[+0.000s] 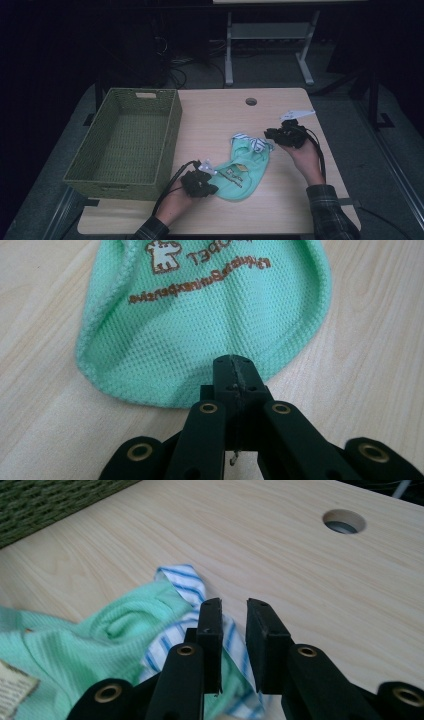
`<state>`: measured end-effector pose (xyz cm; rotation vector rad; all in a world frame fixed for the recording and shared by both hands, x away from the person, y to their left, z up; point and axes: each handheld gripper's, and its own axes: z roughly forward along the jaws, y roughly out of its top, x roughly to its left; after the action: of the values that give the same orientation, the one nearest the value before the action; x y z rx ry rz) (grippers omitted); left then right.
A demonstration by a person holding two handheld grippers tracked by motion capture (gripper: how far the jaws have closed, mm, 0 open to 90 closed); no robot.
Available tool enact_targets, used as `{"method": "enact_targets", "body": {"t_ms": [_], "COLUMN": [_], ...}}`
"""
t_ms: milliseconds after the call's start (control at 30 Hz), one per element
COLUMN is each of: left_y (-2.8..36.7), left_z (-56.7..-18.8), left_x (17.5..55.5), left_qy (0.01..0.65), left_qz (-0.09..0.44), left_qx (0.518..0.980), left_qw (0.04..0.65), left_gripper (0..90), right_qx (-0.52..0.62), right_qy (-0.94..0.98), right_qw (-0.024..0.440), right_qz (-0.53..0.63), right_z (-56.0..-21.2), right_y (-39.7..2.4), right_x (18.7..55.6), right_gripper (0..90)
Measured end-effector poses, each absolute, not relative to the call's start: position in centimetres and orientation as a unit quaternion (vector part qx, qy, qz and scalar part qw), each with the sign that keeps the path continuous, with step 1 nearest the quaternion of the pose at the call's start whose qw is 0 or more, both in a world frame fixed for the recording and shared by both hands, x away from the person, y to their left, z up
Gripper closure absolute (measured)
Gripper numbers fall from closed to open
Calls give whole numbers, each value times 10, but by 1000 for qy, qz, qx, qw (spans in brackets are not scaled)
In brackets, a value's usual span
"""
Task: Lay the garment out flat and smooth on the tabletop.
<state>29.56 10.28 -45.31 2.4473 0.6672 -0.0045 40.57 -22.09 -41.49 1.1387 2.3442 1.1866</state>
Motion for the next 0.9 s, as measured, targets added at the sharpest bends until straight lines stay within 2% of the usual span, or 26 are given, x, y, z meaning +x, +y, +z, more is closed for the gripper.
{"method": "enact_targets", "body": {"t_ms": [300, 900], "left_y": [103, 102], "left_z": [-453, -453], "left_x": [295, 295], "left_qy": [249, 255], "left_qz": [2, -3], "left_qx": [923, 920], "left_qw": [295, 299], "left_gripper": [897, 897], "right_qx": [373, 351], "right_qy": [825, 854], "right_qw": [124, 96], "right_qz": [407, 373], "right_z": [-412, -436], "right_y": [-184, -129], "right_x": [420, 427], "right_gripper": [739, 737]}}
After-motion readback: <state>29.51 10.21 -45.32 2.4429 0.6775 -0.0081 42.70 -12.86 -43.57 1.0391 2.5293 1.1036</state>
